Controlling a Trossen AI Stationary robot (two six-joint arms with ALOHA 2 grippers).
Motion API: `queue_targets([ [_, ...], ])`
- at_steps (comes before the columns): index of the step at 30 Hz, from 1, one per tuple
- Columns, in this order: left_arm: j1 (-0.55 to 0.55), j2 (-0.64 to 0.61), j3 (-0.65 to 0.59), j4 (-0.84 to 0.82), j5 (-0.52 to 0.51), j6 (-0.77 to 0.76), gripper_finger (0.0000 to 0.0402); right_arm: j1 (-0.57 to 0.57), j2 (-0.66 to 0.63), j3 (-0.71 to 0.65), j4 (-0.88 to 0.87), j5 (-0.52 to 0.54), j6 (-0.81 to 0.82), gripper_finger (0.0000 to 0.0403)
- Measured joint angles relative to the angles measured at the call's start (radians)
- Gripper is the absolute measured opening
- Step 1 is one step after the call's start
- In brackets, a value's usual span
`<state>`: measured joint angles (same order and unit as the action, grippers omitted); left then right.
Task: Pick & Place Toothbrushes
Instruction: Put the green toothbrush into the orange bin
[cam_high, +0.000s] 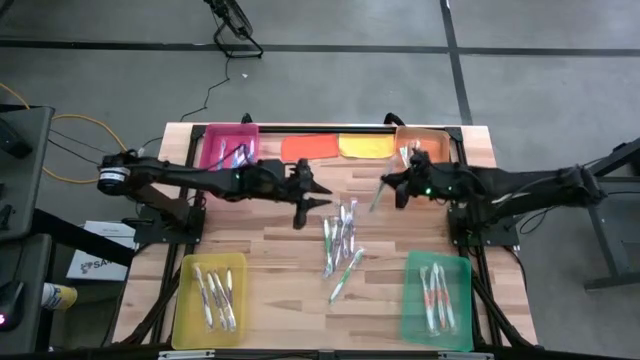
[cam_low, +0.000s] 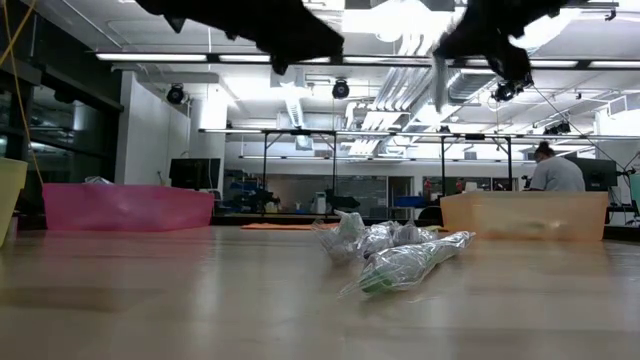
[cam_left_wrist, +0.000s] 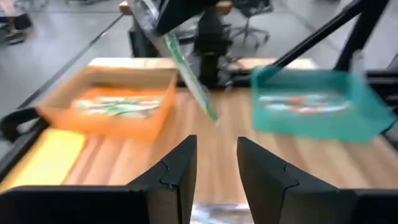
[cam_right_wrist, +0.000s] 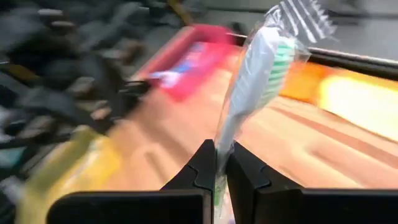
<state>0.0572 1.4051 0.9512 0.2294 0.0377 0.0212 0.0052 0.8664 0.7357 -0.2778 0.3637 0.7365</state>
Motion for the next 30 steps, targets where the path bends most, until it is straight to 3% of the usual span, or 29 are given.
queue_targets([
  [7, 0.085, -0.023, 0.001, -0.09, 0.0, 0.095, 0.0113, -0.214, -0.099, 0.0, -0.317, 0.0, 0.113, 0.0013],
  [12, 0.144, -0.023, 0.001, -0.133, 0.0, 0.18, 0.0113, -0.375, -0.113, 0.0, -0.414, -0.012, 0.127, 0.0013],
  [17, 0.218, -0.023, 0.001, -0.197, 0.031, 0.243, 0.0113, -0.535, -0.094, 0.001, -0.43, -0.094, 0.127, 0.0013],
  [22, 0.297, -0.021, 0.001, -0.222, 0.134, 0.285, 0.0113, -0.672, 0.005, 0.089, -0.511, -0.135, 0.066, 0.0013],
  [30, 0.389, -0.02, 0.001, -0.24, 0.144, 0.377, 0.0113, -0.827, 0.264, 0.23, -0.715, -0.156, -0.059, 0.0013],
])
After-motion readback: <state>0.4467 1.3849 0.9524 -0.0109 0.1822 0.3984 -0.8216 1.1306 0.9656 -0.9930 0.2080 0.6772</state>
